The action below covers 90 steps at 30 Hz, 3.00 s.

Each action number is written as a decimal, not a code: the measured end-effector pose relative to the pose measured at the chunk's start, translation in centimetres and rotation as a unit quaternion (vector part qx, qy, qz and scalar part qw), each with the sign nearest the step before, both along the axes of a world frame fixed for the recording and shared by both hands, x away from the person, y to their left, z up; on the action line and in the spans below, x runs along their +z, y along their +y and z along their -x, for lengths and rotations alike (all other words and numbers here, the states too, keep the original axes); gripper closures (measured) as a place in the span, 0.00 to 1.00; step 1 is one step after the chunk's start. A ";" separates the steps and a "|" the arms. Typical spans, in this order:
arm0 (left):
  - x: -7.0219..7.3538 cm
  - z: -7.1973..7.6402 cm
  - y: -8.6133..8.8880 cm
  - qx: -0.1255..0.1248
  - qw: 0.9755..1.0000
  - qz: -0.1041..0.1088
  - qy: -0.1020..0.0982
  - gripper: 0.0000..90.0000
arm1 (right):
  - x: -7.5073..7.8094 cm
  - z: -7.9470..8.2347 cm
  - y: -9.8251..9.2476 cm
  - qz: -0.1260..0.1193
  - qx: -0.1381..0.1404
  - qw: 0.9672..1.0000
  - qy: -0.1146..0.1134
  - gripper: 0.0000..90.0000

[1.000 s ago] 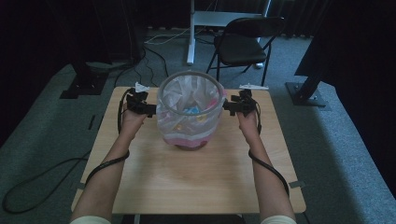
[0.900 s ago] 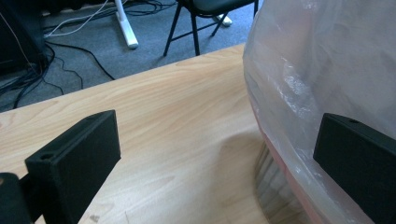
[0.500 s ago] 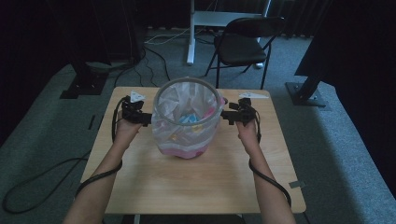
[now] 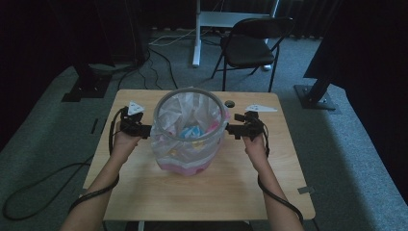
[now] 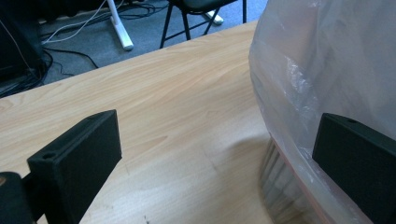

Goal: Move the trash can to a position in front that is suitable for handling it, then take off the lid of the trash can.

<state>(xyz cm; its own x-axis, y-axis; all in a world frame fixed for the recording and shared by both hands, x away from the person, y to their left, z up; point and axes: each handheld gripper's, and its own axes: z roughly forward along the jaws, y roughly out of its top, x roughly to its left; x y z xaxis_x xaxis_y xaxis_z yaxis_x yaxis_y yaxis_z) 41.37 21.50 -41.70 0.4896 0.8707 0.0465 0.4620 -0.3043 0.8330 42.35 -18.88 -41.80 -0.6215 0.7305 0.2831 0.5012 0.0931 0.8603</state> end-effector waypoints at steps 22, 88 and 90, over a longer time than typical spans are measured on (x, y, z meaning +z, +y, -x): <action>0.0 4.6 0.7 -0.011 1.000 -0.013 -0.009 0.01 | -0.3 5.0 0.4 -0.008 0.025 1.000 -0.010 0.16; -10.3 15.7 6.2 -0.027 0.998 0.019 0.054 0.01 | -4.3 12.9 -6.9 0.024 -0.006 1.000 0.011 0.14; -10.5 15.8 6.1 -0.029 0.998 0.019 0.055 0.01 | -3.8 13.0 -7.1 0.020 -0.002 1.000 0.006 0.14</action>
<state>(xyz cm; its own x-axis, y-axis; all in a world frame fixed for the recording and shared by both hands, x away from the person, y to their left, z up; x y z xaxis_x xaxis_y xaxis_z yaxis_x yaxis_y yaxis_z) 25.60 27.65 -52.19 0.5397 0.8407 -0.0441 0.5345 -0.3017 0.7895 29.37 -25.94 -45.56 -0.6158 0.7434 0.2611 0.5118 0.1254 0.8499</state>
